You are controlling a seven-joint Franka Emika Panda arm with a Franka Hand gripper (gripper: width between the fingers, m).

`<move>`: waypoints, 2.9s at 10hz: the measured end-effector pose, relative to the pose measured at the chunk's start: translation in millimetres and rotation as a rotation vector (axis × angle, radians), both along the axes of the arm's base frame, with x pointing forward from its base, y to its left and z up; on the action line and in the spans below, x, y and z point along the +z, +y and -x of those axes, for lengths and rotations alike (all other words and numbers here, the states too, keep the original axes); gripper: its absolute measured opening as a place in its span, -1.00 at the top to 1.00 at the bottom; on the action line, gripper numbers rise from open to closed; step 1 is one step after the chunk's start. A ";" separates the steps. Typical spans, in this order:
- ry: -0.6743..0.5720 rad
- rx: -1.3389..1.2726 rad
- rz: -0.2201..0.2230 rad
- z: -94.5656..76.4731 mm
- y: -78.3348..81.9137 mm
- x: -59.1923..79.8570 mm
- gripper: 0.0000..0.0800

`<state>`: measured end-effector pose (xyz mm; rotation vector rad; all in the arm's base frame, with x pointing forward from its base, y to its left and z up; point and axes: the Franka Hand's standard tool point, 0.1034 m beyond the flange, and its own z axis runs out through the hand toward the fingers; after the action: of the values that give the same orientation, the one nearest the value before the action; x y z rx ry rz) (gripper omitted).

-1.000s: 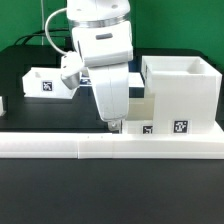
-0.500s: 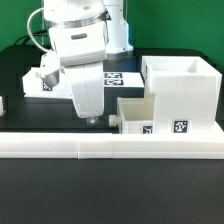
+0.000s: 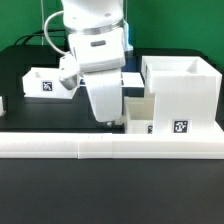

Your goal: Assemble drawer

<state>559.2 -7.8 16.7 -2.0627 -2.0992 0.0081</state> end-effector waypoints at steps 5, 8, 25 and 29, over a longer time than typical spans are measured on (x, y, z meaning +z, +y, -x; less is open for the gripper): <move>0.010 -0.065 0.014 -8.1 20.4 8.0 -0.62; -0.014 0.128 -0.031 0.1 -42.5 -1.1 -0.62; -0.182 -0.558 0.098 115.7 -101.9 36.9 -0.62; -0.192 -0.832 0.101 126.9 -106.8 37.1 -0.62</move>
Offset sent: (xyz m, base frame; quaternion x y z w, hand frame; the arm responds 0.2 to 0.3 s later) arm 0.0111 0.0269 0.0142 0.0205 0.0064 0.0547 0.9983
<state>432.3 -114.5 53.8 -2.9241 -1.1779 -0.2137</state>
